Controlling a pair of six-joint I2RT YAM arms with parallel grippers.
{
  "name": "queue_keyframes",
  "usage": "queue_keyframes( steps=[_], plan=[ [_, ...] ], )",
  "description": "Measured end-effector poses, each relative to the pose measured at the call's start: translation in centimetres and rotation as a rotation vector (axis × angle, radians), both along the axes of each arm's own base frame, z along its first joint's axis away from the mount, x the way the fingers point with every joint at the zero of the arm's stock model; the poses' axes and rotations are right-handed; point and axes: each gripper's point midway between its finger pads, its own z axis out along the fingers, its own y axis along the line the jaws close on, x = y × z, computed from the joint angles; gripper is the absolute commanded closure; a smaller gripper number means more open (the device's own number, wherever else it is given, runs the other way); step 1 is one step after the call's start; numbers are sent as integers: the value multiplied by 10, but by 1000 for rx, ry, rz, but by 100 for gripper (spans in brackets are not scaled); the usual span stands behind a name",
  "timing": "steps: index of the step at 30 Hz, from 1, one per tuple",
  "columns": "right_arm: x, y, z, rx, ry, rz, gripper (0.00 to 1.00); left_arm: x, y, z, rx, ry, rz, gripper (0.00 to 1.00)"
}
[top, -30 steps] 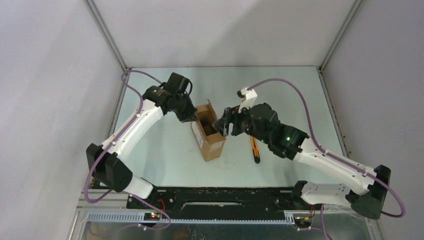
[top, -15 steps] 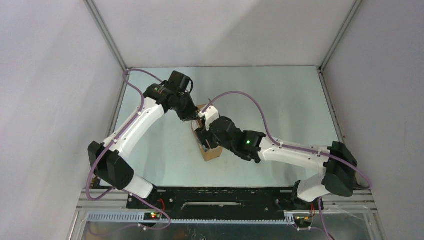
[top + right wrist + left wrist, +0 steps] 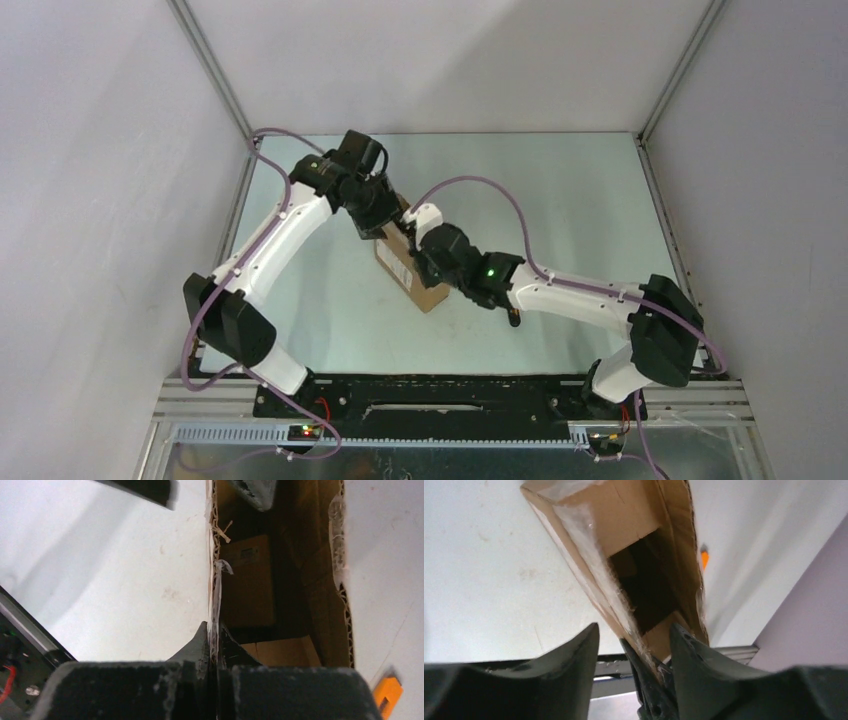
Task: Unpack the express box
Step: Pick up the express box from the center of the board, then pour the product into the express box.
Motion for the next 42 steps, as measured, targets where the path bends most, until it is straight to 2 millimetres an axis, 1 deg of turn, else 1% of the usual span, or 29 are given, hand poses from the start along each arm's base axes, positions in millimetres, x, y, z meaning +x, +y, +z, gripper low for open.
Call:
queue_keyframes(
  steps=[1,2,3,5,7,9,11,12,13,14,15,16,17,18,19,20,22,23,24,25,26,28,30,32,34,35,37,42],
  plan=[
    [6,-2,0,26,28,-10,100,4,0,4,-3,-9,0,11],
    [12,-5,4,60,52,-23,100,9,0,11,-11,-25,-3,3],
    [18,-7,7,102,87,-31,100,13,0,20,-20,-47,-4,1],
    [28,-17,16,201,168,-47,100,26,5,44,-37,-111,6,0],
    [39,-27,25,325,263,-65,100,40,20,73,-46,-187,48,0],
    [50,-35,34,452,344,-85,100,52,46,98,-45,-271,122,3],
    [64,-43,46,601,424,-108,100,52,81,108,-42,-320,222,4],
    [71,-48,53,684,465,-120,100,48,106,105,-39,-339,295,6],
    [78,-52,60,766,499,-130,100,38,130,93,-25,-323,371,8],
    [84,-55,68,846,531,-136,100,30,148,80,-13,-299,432,9],
    [89,-55,76,920,559,-136,100,22,165,61,-1,-259,492,10],
    [94,-53,85,999,595,-130,100,15,176,39,2,-211,538,11],
    [96,-50,93,1060,623,-119,100,9,180,18,-2,-161,564,13],
    [100,-45,104,1148,659,-98,100,6,180,-6,-13,-105,578,13],
    [102,-41,111,1206,687,-80,100,2,176,-29,-33,-45,584,14],
    [103,-36,120,1278,721,-57,100,1,169,-54,-54,25,580,14],
    [105,-29,132,1404,781,-21,100,-4,152,-96,-88,172,571,15],
    [105,-26,135,1445,806,-14,100,-4,144,-105,-100,212,563,15],
    [105,-24,138,1491,827,-6,100,-1,139,-108,-109,223,555,14],
    [105,-21,141,1537,854,-2,100,1,133,-107,-115,225,546,13],
    [104,-19,143,1569,875,-1,100,4,127,-100,-120,216,539,13],
    [101,-16,149,1619,908,11,100,17,120,-76,-125,162,525,12],
    [96,-14,156,1662,930,30,100,40,116,-36,-138,45,516,13],
    [92,-12,159,1701,949,44,100,56,113,2,-154,-73,509,13],
    [88,-12,155,1736,970,40,100,60,113,24,-156,-151,513,13],
    [86,-12,153,1747,978,38,100,57,111,32,-152,-179,515,13],
    [82,-14,147,1777,994,30,100,53,109,38,-132,-209,522,14],
    [84,-15,125,1812,1021,-58,100,51,102,40,-59,-236,530,15]
  ],
)
